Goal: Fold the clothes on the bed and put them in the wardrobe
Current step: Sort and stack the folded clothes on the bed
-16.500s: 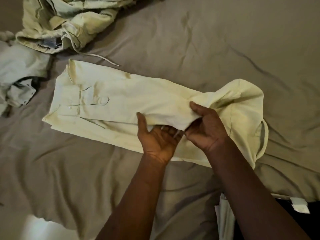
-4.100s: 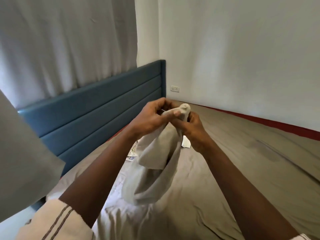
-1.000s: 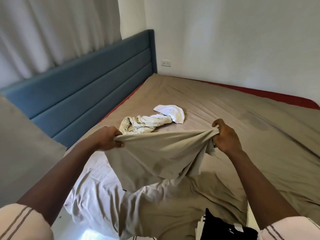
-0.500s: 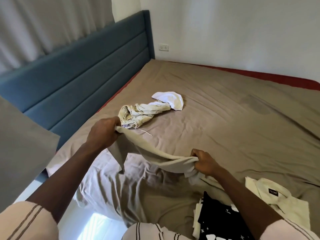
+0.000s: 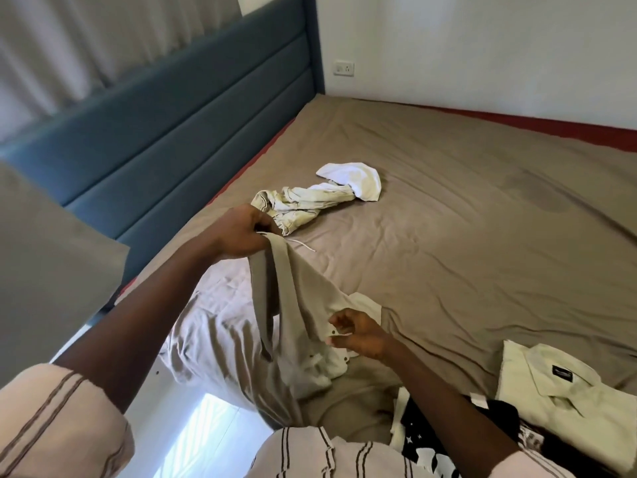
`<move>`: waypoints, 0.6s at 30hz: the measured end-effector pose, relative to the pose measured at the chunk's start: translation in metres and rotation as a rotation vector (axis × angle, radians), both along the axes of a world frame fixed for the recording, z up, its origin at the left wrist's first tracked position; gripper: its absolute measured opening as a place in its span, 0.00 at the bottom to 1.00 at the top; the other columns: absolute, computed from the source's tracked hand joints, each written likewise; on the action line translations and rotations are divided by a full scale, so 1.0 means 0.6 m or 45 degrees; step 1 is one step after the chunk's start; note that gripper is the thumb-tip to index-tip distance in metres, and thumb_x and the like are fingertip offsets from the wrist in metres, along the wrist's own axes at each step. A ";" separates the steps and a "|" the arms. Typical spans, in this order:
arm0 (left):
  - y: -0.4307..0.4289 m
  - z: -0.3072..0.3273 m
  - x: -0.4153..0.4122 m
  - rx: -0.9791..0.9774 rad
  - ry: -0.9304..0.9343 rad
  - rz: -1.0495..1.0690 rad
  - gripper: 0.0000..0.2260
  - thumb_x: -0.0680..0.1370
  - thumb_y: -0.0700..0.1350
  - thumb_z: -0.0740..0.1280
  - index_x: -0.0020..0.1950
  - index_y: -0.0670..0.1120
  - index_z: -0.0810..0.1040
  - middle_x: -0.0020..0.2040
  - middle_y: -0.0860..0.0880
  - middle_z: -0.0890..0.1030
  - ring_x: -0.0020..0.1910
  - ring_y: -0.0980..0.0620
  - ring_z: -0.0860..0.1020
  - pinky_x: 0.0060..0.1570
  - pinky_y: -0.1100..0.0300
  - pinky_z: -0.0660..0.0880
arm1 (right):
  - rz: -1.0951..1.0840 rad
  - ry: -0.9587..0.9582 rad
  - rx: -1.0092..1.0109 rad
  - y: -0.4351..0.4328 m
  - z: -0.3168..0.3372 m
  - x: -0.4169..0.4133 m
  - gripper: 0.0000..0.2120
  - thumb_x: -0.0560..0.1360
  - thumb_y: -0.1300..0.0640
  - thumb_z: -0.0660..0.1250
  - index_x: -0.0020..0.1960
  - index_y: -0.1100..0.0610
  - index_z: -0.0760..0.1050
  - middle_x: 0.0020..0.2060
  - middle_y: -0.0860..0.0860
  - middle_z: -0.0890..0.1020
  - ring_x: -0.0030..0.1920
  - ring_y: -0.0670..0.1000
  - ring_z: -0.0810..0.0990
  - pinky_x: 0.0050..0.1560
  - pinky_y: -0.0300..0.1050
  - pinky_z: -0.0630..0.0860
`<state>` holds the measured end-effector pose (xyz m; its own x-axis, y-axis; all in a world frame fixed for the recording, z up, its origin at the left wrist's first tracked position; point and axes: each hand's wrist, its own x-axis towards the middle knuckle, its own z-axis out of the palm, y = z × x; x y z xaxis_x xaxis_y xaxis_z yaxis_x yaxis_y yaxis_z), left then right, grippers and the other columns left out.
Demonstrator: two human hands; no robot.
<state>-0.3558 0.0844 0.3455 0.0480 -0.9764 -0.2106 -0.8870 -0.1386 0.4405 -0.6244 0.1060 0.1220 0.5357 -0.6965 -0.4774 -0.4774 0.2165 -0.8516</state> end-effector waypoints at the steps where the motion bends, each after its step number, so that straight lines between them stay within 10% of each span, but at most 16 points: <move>1: 0.001 0.008 -0.011 0.007 0.016 -0.002 0.11 0.70 0.41 0.70 0.48 0.53 0.88 0.44 0.57 0.87 0.47 0.55 0.83 0.54 0.49 0.82 | -0.047 -0.039 0.009 0.005 -0.001 0.020 0.19 0.69 0.55 0.83 0.55 0.51 0.78 0.51 0.47 0.81 0.51 0.46 0.80 0.57 0.45 0.79; 6: 0.003 0.051 -0.067 -0.083 -0.033 -0.053 0.10 0.72 0.35 0.71 0.41 0.51 0.85 0.41 0.53 0.85 0.44 0.53 0.82 0.50 0.48 0.82 | -0.095 -0.133 0.063 0.018 -0.006 0.112 0.34 0.64 0.55 0.84 0.65 0.55 0.73 0.60 0.49 0.76 0.62 0.51 0.76 0.68 0.49 0.75; 10: 0.004 0.089 -0.102 -0.234 -0.035 -0.024 0.09 0.71 0.36 0.77 0.40 0.49 0.81 0.42 0.50 0.84 0.46 0.49 0.82 0.50 0.44 0.82 | 0.000 -0.144 -0.037 0.033 -0.017 0.137 0.22 0.70 0.56 0.79 0.55 0.48 0.70 0.49 0.45 0.77 0.44 0.42 0.76 0.68 0.48 0.74; 13: 0.000 0.111 -0.115 -0.308 0.070 0.036 0.10 0.69 0.39 0.80 0.41 0.49 0.81 0.44 0.50 0.84 0.47 0.48 0.82 0.48 0.47 0.83 | -0.539 -0.328 -0.002 0.035 -0.014 0.149 0.08 0.81 0.66 0.59 0.45 0.57 0.71 0.29 0.49 0.76 0.35 0.50 0.76 0.65 0.48 0.78; 15: -0.006 0.127 -0.111 -0.266 -0.051 -0.039 0.09 0.71 0.40 0.78 0.43 0.51 0.81 0.44 0.51 0.82 0.47 0.50 0.81 0.46 0.51 0.80 | -0.696 -0.103 -0.108 0.018 -0.023 0.146 0.09 0.84 0.61 0.58 0.49 0.61 0.76 0.35 0.50 0.78 0.41 0.52 0.76 0.51 0.37 0.80; 18: -0.017 0.139 -0.076 -0.059 -0.288 -0.185 0.09 0.75 0.40 0.74 0.49 0.53 0.82 0.47 0.54 0.81 0.48 0.53 0.80 0.50 0.54 0.77 | -0.777 -0.186 -0.157 0.006 -0.040 0.125 0.05 0.80 0.55 0.62 0.51 0.52 0.77 0.47 0.53 0.81 0.51 0.60 0.81 0.58 0.55 0.78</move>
<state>-0.4012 0.0745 0.4287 -0.0526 -0.9848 -0.1656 -0.9728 0.0131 0.2314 -0.5493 0.1095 0.0979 0.0791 -0.9419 -0.3265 -0.1767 0.3091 -0.9345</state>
